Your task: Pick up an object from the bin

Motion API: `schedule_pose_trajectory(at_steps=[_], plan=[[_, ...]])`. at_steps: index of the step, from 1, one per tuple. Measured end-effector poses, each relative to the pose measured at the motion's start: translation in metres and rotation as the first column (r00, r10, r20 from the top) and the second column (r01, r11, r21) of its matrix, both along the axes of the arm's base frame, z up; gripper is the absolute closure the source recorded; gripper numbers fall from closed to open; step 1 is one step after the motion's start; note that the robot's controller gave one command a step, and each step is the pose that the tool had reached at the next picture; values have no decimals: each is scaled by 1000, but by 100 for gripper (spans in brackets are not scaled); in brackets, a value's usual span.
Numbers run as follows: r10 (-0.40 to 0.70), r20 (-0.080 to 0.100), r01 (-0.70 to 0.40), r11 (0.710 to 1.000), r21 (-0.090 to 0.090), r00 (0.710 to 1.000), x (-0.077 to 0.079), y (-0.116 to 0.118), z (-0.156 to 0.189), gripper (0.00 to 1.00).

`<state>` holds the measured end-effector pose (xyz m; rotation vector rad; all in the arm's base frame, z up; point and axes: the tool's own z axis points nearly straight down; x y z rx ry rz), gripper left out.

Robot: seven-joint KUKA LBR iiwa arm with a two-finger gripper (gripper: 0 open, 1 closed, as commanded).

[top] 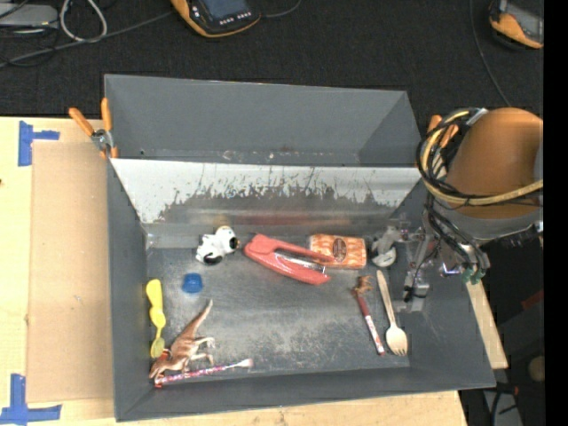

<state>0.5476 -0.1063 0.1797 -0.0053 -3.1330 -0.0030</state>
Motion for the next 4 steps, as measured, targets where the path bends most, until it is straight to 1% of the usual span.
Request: schedule_pose_trajectory(at_steps=[1, 2, 3, 4], plan=[[4, 7, -4, 1000, -1, 1000, 2, 1, 5, 0], [-18, 5, 18, 1000, 0, 1000, 12, 37, -8, 0], [-87, 3, 87, 996, -2, 996, 14, 96, -53, 0], [37, 11, -37, 999, -2, 999, 46, 142, -53, 0]])
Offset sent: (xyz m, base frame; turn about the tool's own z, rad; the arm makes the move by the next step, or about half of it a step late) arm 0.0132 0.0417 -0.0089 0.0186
